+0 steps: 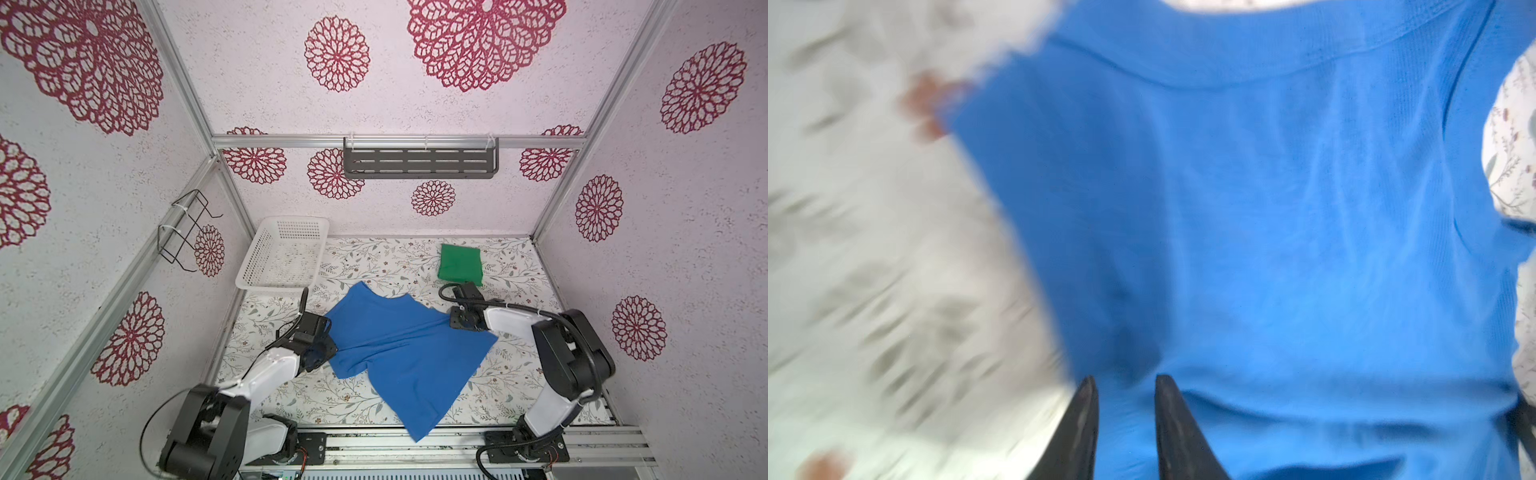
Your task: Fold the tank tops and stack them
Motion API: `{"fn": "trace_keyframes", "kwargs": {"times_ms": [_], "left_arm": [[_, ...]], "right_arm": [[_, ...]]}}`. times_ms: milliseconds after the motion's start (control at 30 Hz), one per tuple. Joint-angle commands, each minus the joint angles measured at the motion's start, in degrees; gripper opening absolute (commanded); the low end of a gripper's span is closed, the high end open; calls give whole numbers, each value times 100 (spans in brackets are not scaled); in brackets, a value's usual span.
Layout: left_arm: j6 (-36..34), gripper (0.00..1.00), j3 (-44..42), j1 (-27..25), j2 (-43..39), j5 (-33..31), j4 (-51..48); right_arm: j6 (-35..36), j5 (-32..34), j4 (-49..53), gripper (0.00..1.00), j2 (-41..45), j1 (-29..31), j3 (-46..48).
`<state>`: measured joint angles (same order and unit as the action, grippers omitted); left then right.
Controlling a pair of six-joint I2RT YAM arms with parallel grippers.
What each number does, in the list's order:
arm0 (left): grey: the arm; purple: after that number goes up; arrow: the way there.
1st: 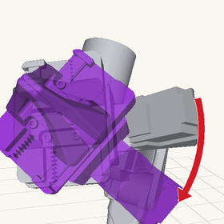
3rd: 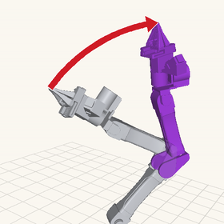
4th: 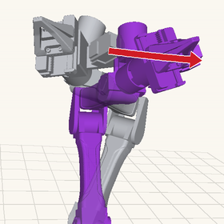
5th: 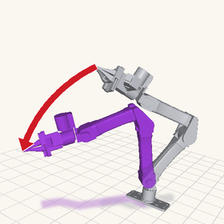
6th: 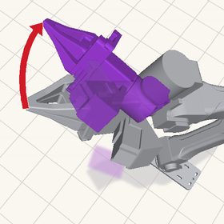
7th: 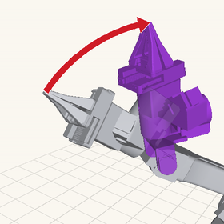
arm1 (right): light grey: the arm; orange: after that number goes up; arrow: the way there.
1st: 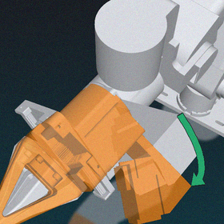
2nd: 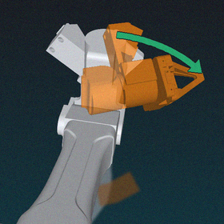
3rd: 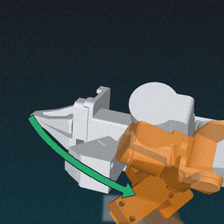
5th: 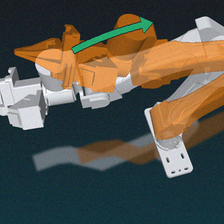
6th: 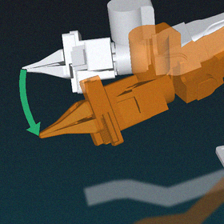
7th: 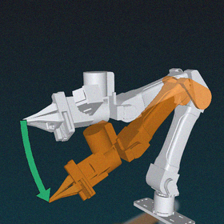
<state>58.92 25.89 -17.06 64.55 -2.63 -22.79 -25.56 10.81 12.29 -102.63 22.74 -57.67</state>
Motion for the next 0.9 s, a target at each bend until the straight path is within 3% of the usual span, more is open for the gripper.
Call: {"fn": "trace_keyframes", "kwargs": {"times_ms": [0,100,233,433,600,733,867], "left_arm": [[510,32,-36,-25,-997,-517,-810],[226,39,509,-26,-1485,-672,-1624],[-492,44,1506,-34,-1027,-497,-2028],[-1602,45,3139,-174,1320,94,-1677],[-1912,41,4375,-342,3126,409,-1140],[-2091,41,5264,-720,4219,331,-1341],[-1977,40,5302,-773,4737,462,-1047]], "right_arm": [[782,-323,613,38,-549,-121,-997],[961,-359,1241,42,-442,-113,-1820],[788,-352,1846,47,340,26,-1831],[-170,-307,2542,48,1816,803,-368],[-1872,-453,2377,43,3032,1844,1093],[-2936,-372,2075,38,3289,2783,1705],[-3243,-294,1767,34,2902,3245,2008]]}}
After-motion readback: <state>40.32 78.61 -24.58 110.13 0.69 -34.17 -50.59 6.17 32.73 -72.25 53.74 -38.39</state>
